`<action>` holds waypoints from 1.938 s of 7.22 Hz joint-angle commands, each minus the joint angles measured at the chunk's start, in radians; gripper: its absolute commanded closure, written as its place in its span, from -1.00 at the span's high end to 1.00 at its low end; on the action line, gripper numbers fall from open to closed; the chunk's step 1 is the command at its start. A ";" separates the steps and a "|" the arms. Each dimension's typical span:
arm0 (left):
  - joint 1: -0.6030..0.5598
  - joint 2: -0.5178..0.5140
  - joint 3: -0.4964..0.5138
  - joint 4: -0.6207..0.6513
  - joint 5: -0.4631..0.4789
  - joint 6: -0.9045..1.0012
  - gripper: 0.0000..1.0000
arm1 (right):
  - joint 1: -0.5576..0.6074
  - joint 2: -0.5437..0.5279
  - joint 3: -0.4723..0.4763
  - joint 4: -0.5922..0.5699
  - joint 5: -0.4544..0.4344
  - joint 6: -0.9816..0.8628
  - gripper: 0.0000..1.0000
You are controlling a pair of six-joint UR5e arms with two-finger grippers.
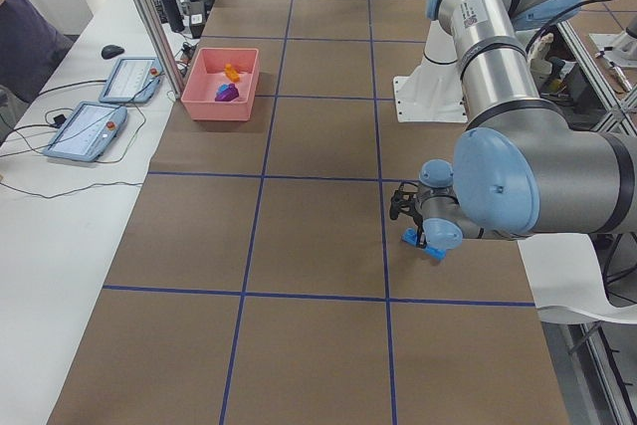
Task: Put all blocks into box
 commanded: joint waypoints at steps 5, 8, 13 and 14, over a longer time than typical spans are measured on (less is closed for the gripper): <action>-0.214 -0.007 -0.179 -0.166 -0.209 -0.131 -1.00 | 0.066 -0.163 -0.005 0.114 0.001 -0.109 1.00; -0.553 -0.315 -0.176 0.045 -0.476 -0.136 -1.00 | 0.064 -0.174 -0.034 0.125 -0.002 -0.109 1.00; -0.823 -0.664 -0.155 0.354 -0.599 -0.136 -1.00 | 0.062 -0.452 -0.167 0.650 -0.020 -0.127 1.00; -0.880 -0.725 -0.117 0.371 -0.603 -0.138 -1.00 | 0.055 -0.503 -0.185 0.706 -0.019 -0.159 1.00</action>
